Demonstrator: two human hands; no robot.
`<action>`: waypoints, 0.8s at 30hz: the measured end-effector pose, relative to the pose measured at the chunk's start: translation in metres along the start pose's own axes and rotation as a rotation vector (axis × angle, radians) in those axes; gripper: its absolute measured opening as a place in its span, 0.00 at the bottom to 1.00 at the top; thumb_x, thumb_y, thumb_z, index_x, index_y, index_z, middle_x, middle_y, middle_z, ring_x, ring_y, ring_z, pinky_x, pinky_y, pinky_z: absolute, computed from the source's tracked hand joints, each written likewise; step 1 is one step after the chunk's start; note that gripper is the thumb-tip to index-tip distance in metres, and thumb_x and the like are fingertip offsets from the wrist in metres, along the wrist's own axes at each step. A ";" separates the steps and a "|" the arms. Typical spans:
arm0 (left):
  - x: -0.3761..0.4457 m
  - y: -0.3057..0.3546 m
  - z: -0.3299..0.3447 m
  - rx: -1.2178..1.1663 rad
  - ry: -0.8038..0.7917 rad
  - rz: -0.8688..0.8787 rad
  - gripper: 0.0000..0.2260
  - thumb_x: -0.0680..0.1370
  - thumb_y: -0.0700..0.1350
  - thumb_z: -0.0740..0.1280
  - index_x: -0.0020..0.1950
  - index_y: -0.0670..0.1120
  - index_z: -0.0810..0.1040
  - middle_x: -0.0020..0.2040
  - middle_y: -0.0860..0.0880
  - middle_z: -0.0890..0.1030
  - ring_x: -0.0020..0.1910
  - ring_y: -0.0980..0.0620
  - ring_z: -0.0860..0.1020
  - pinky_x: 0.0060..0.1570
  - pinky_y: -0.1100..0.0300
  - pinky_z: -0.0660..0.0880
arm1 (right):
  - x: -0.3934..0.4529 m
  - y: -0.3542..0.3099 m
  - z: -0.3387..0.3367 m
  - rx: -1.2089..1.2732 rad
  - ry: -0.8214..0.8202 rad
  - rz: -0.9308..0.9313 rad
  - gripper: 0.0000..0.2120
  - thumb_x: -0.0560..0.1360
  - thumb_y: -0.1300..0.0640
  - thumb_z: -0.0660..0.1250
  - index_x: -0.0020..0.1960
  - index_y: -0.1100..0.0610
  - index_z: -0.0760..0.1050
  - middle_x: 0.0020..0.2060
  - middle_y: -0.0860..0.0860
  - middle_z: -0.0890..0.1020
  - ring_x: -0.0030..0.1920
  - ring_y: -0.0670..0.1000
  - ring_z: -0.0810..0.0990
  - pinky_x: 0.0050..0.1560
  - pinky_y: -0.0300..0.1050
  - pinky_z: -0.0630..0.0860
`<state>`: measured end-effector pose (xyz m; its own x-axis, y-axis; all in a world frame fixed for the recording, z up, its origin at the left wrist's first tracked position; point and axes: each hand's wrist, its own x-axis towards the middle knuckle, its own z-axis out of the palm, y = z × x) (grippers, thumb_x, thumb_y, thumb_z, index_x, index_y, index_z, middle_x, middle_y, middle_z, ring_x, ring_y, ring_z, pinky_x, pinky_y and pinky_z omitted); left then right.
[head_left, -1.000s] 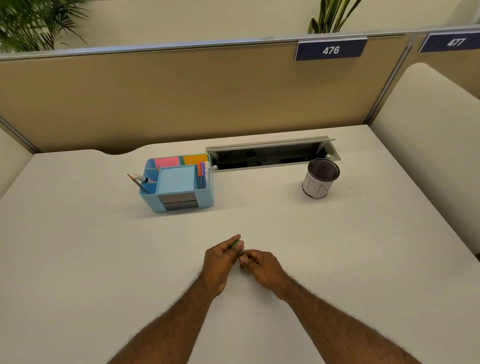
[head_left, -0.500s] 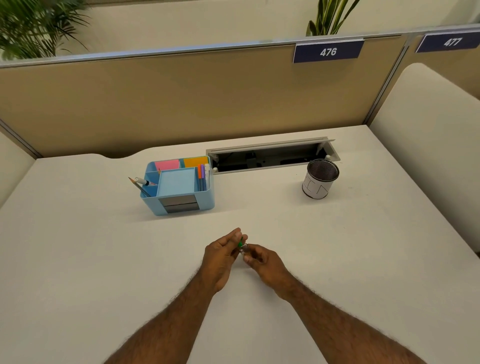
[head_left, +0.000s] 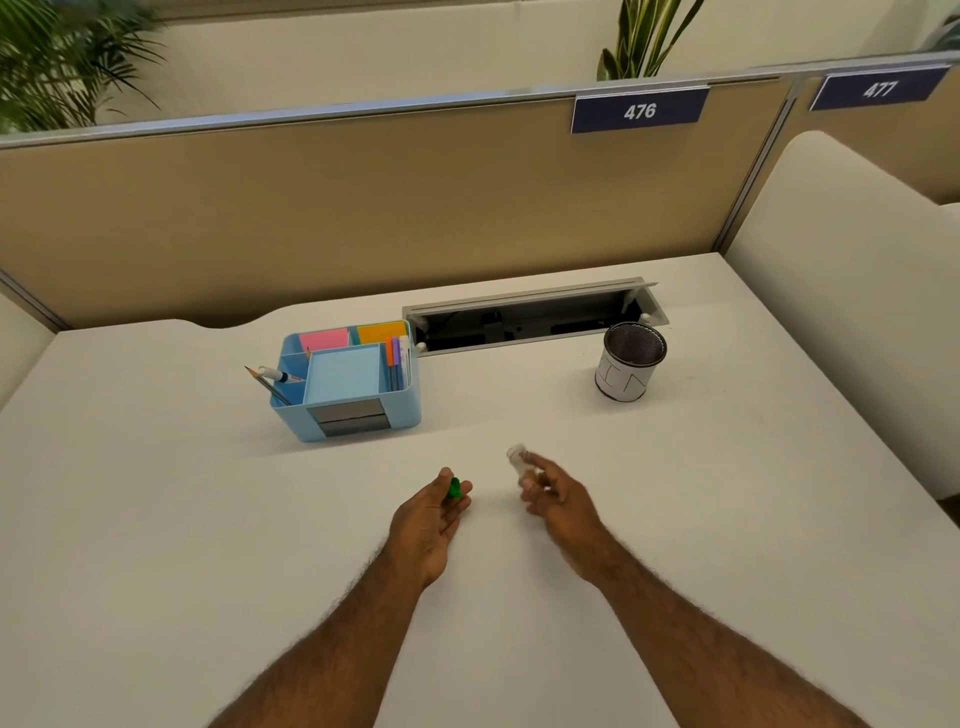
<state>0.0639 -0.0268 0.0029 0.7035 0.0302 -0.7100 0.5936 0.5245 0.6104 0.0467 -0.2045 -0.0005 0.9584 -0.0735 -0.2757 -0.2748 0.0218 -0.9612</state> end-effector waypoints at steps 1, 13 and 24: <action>0.001 0.000 0.000 0.006 0.003 0.006 0.11 0.75 0.46 0.70 0.55 0.42 0.79 0.52 0.41 0.84 0.52 0.47 0.81 0.56 0.55 0.73 | 0.006 -0.007 -0.005 0.033 0.040 -0.030 0.16 0.78 0.61 0.64 0.64 0.50 0.75 0.42 0.45 0.79 0.41 0.47 0.75 0.43 0.40 0.74; 0.010 -0.002 0.000 0.074 0.030 0.009 0.11 0.75 0.47 0.70 0.53 0.43 0.80 0.50 0.43 0.85 0.50 0.49 0.82 0.48 0.59 0.75 | 0.089 -0.122 -0.119 -0.548 0.695 -0.343 0.30 0.77 0.59 0.62 0.76 0.50 0.56 0.51 0.62 0.83 0.50 0.62 0.80 0.52 0.50 0.75; 0.007 -0.003 0.002 0.071 0.025 0.034 0.12 0.76 0.46 0.69 0.57 0.42 0.78 0.51 0.42 0.83 0.51 0.49 0.80 0.56 0.56 0.72 | 0.113 -0.155 -0.145 -1.414 0.286 -0.036 0.21 0.75 0.62 0.65 0.67 0.58 0.71 0.58 0.62 0.78 0.59 0.63 0.75 0.56 0.53 0.76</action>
<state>0.0671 -0.0299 -0.0033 0.7140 0.0689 -0.6967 0.5966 0.4608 0.6570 0.1865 -0.3609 0.1171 0.9649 -0.2500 -0.0799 -0.2581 -0.9591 -0.1160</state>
